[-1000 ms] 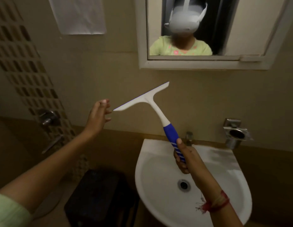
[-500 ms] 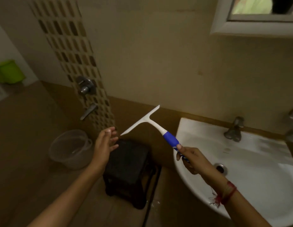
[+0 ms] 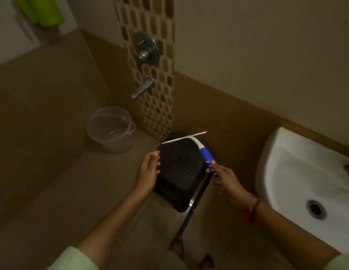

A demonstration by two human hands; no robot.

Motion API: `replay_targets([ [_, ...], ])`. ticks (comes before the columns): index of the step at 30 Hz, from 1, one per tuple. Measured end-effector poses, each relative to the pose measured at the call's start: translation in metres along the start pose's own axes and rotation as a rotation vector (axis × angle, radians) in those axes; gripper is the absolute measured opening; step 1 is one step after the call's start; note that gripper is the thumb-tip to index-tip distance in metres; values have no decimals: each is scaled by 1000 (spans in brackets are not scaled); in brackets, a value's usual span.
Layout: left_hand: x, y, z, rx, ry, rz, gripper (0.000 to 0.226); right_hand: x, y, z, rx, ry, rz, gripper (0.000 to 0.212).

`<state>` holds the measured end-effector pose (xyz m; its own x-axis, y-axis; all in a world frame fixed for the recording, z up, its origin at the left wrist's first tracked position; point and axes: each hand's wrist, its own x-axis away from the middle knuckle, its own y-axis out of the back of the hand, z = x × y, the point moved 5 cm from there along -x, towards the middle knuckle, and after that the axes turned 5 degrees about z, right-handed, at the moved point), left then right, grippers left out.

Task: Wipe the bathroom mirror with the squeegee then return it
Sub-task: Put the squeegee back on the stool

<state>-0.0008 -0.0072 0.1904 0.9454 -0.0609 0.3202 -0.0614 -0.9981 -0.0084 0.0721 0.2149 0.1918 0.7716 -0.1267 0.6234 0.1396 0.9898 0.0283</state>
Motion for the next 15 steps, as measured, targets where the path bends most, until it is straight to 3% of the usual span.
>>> replay_targets([
  [8, -56, 6, 85, -184, 48, -27, 16, -114, -28, -49, -130, -232, -15, 27],
  [15, -71, 9, 151, -228, 91, -39, 17, -208, -51, -96, -278, -354, -43, 38],
])
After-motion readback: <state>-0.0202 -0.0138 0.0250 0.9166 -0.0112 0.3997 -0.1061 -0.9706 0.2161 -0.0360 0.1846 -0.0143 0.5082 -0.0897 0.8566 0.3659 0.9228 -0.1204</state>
